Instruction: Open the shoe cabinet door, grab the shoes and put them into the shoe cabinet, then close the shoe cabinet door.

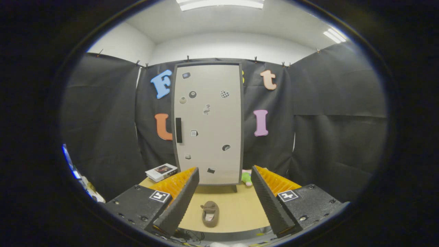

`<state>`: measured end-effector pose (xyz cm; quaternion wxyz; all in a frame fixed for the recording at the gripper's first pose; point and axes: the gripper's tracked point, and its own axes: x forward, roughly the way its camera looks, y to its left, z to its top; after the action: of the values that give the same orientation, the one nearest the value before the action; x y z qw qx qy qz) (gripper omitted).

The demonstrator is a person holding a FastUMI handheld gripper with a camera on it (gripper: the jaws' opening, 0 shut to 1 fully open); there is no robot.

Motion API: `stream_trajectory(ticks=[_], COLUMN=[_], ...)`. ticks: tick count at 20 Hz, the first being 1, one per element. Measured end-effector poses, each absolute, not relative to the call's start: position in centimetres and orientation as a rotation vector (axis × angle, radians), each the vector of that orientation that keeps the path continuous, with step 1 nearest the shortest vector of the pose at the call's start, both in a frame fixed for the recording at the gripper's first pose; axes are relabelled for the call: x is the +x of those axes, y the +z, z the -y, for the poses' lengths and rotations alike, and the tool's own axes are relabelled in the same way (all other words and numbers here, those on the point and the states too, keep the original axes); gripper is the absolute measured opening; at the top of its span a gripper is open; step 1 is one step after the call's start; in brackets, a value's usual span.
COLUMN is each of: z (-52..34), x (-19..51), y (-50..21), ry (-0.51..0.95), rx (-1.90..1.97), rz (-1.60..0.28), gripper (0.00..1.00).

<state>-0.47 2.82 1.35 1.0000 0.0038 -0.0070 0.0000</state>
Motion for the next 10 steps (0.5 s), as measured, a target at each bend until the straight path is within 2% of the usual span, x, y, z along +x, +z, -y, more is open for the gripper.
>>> stream_trajectory(ticks=[10], z=[-10.0], x=[5.0], y=[3.1], ry=[0.05], rx=[0.012], rz=[0.006], gripper=[0.99])
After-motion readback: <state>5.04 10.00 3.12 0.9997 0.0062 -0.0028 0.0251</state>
